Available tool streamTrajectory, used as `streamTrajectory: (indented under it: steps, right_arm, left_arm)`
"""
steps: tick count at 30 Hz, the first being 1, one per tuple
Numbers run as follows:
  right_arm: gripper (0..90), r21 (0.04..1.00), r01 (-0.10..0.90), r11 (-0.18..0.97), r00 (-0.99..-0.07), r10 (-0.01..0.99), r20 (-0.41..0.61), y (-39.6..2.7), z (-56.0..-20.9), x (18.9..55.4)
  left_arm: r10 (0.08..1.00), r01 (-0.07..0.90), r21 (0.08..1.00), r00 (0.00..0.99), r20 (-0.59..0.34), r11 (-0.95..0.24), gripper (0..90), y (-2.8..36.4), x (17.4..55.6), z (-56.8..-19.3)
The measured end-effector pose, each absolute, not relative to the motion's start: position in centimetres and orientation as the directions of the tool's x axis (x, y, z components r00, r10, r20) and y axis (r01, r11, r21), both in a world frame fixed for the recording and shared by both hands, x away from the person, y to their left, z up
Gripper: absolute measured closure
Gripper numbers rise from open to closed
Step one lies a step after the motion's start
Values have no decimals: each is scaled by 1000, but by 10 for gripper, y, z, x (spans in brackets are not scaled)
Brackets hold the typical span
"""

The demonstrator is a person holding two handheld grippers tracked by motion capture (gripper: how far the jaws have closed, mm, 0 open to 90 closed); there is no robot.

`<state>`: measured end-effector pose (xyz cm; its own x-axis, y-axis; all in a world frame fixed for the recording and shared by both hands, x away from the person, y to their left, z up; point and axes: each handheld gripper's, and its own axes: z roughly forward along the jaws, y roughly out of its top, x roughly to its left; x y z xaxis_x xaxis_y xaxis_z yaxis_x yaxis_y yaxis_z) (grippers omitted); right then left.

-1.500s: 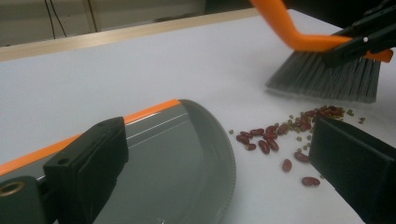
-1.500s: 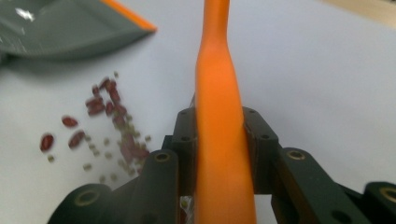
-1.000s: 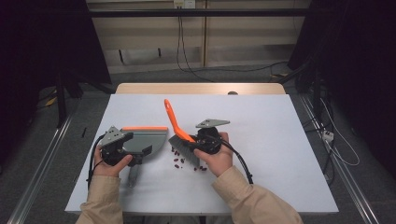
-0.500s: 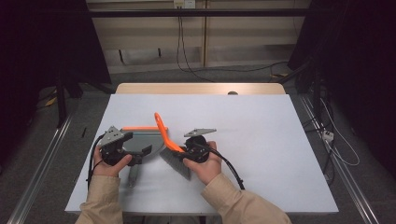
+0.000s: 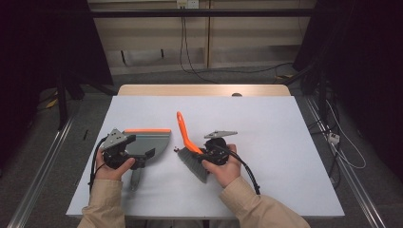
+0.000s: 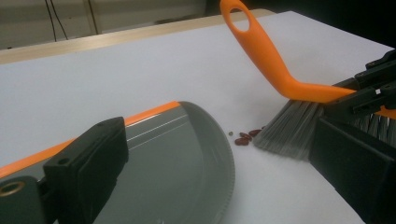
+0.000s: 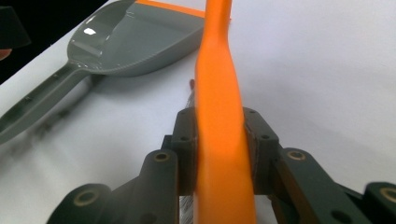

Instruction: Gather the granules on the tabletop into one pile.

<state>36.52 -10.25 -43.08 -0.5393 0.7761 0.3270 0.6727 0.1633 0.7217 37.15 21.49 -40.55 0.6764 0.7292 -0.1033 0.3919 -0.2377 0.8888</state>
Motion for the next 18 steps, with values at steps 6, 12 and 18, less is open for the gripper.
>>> streamTrajectory:
  steps: [6, 12, 18]
  right_arm:
    - [708, 730, 672, 125, -531, 768, 357, -107, -428, 366]
    - [709, 745, 661, 85, -542, 741, 396, -87, -418, 376]
    - [709, 739, 664, 113, -533, 765, 362, -60, -424, 396]
  left_arm:
    - [730, 387, 890, 677, -97, -241, 46, 215, 372, -405]
    - [732, 392, 890, 674, -104, -234, 46, 217, 372, -405]
    - [732, 393, 890, 673, -108, -230, 46, 218, 373, -405]
